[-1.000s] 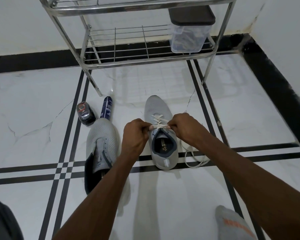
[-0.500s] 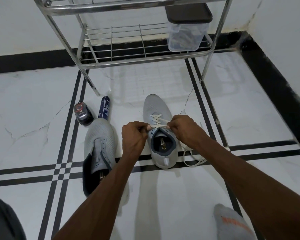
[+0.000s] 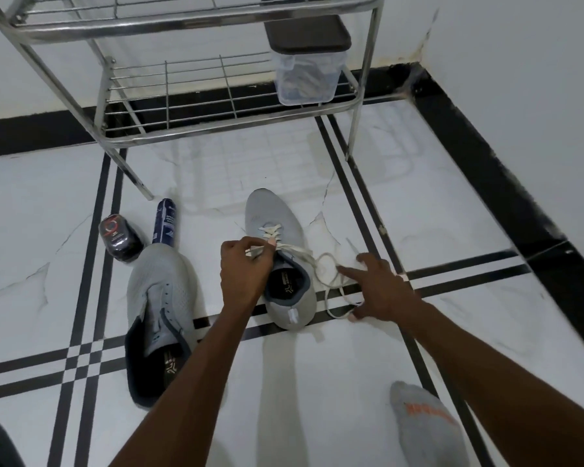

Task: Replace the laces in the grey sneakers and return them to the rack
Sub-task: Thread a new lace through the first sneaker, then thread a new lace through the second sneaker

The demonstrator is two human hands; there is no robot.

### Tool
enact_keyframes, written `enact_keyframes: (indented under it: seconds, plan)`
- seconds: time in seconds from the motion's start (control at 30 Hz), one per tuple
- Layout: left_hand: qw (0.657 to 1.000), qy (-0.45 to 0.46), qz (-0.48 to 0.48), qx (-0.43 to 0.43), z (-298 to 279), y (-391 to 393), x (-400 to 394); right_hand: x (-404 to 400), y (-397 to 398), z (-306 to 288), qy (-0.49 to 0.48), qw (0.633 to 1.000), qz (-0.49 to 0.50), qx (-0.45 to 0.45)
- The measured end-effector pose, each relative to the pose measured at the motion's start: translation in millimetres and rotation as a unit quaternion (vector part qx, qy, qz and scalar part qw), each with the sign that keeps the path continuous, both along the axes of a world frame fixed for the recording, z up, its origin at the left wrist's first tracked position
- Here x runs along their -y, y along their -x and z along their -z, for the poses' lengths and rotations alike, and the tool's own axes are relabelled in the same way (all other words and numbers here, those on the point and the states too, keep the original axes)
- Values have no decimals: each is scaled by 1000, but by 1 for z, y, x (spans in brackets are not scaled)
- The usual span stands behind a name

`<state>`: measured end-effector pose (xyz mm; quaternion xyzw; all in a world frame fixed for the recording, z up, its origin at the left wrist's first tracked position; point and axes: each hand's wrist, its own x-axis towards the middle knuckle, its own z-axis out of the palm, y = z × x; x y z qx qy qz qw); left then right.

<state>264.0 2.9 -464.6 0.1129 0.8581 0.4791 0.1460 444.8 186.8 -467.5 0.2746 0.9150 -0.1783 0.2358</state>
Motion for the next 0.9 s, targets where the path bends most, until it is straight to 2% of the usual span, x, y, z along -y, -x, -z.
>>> enact_keyframes:
  seconds: [0.13, 0.2, 0.27, 0.3, 0.43, 0.57, 0.63, 0.77, 0.83, 0.9]
  plan:
    - [999, -1, -33, 15, -5, -11, -6, 11, -13, 13, -36, 991, 23, -125]
    - [999, -11, -43, 27, -4, -15, -8, 16, -14, 14, -23, 988, 62, -141]
    - [998, -22, -47, 37, -3, -19, -11, 15, -15, 13, 25, 974, 149, -167]
    - [998, -28, -50, 40, -2, -20, -12, 14, -14, 8, 50, 958, 201, -197]
    - [996, -22, -78, 31, -4, -24, -21, 2, -5, -20, 160, 851, 373, -332]
    - [988, 6, -138, 67, -8, -26, -29, 8, 30, -68, 383, 745, 376, -396]
    - [981, -48, -163, 97, -10, -27, -27, 22, 48, -88, 455, 718, 350, -393]
    - [960, -145, -153, 183, -22, -32, -12, 55, 84, -101, 534, 687, 343, -354]
    - [933, -222, -134, 249, -37, -31, -8, 68, 106, -97, 553, 680, 347, -333]
    - [917, -266, -114, 274, -49, -28, -6, 78, 122, -93, 558, 680, 349, -324]
